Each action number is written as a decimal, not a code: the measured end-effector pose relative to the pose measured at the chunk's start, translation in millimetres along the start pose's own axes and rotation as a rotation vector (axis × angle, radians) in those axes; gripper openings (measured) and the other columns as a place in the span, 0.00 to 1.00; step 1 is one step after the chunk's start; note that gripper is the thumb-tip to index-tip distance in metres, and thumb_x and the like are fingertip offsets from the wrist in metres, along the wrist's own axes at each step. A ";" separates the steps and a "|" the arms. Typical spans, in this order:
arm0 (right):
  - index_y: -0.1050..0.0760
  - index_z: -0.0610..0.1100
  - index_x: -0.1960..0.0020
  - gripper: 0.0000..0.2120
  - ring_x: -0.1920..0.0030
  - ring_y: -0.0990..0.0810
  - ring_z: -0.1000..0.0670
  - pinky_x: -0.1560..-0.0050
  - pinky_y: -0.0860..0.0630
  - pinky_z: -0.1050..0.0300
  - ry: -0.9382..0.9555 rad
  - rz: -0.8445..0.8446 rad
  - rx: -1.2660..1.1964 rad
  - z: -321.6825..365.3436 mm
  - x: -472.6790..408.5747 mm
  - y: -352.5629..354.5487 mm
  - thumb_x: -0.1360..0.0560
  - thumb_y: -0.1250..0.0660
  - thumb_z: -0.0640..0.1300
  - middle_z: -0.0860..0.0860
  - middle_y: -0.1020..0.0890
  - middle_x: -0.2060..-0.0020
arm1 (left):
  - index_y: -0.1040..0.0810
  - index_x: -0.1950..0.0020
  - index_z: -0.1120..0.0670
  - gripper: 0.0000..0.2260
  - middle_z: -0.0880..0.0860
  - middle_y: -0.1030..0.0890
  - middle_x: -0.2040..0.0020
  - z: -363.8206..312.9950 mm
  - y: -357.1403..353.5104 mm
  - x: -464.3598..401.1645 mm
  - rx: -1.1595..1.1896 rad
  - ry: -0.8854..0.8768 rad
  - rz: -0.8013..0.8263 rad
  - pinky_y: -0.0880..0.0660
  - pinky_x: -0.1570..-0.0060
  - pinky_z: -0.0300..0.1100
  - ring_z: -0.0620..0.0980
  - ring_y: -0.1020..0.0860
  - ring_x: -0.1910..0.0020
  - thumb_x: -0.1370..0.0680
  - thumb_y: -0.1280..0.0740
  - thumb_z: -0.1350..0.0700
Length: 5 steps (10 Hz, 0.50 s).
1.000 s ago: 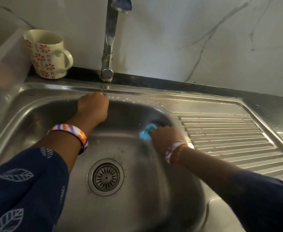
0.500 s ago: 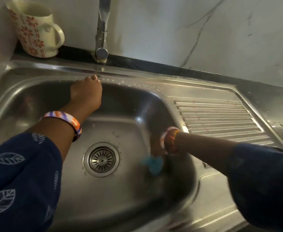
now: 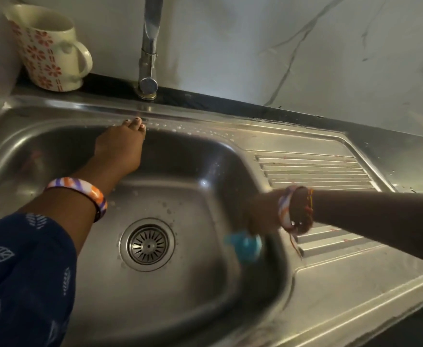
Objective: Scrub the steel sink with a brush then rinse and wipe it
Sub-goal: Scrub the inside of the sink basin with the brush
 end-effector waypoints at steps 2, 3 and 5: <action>0.18 0.39 0.50 0.18 0.53 0.15 0.49 0.56 0.22 0.58 -0.287 -0.270 0.141 45.9 33.2 50.0 0.30 0.30 0.53 0.46 0.15 0.56 | 0.52 0.22 0.56 0.35 0.52 0.54 0.22 3.9 19.2 16.6 0.107 -0.065 0.146 0.47 0.26 0.46 0.52 0.49 0.23 0.23 0.34 0.57; 0.23 0.39 0.40 0.18 0.43 0.19 0.47 0.45 0.24 0.55 -0.244 -0.101 0.054 53.7 28.0 21.1 0.23 0.38 0.49 0.45 0.18 0.45 | 0.47 0.23 0.59 0.34 0.55 0.47 0.22 9.0 27.0 29.1 0.175 -0.045 0.194 0.45 0.27 0.43 0.53 0.44 0.24 0.23 0.33 0.54; 0.23 0.44 0.40 0.15 0.40 0.21 0.43 0.45 0.25 0.54 -0.342 -0.027 0.007 56.7 -10.2 -9.3 0.21 0.42 0.47 0.46 0.19 0.43 | 0.41 0.24 0.55 0.31 0.53 0.37 0.25 35.6 31.2 87.1 0.102 0.034 0.248 0.42 0.28 0.44 0.52 0.38 0.26 0.23 0.35 0.47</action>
Point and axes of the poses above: each hand's wrist, its own x-axis away from the middle knuckle, its own y-axis out of the back of the hand, z = x × y, the point moved 5 cm from there along -x, towards the middle knuckle
